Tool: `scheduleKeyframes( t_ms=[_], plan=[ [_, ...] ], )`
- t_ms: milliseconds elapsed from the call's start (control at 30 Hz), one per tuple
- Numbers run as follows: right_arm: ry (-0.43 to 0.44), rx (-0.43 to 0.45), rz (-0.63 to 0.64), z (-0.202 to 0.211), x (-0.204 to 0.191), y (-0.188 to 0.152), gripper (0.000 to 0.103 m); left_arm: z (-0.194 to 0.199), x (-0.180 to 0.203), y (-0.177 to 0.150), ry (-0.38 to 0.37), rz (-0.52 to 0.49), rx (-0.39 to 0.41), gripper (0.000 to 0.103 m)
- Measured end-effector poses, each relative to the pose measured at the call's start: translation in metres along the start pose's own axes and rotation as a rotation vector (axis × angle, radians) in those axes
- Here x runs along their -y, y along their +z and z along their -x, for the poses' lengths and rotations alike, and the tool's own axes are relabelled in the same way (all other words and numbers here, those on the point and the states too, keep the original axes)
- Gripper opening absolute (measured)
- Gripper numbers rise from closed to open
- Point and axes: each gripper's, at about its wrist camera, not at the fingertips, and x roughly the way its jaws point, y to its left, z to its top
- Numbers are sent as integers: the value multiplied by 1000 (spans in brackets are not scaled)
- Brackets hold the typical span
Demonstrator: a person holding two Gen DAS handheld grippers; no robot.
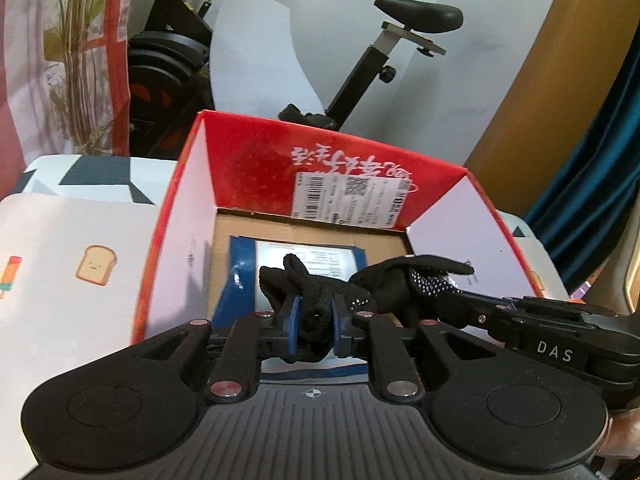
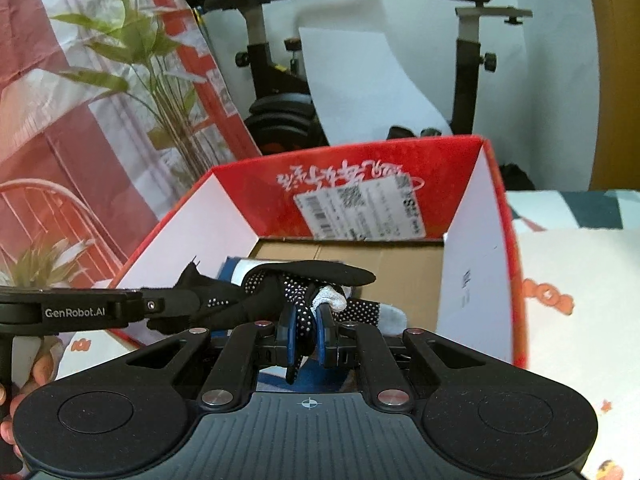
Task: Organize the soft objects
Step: 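Lower the gloves into the red box and open the right gripper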
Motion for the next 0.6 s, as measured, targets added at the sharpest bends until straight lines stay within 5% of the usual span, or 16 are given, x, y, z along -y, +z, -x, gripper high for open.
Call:
scheduleKeyframes(
  t_ms=[167, 333, 600],
  plan=[
    [17, -35, -16, -6, 0, -2, 10, 7, 0, 6, 0, -25, 32, 51],
    [25, -57, -6, -9, -1, -5, 13, 17, 5, 6, 17, -40, 72, 52],
    [-118, 44, 158, 17, -14, -6, 26, 43, 8, -5, 50, -77, 128, 53]
  ],
)
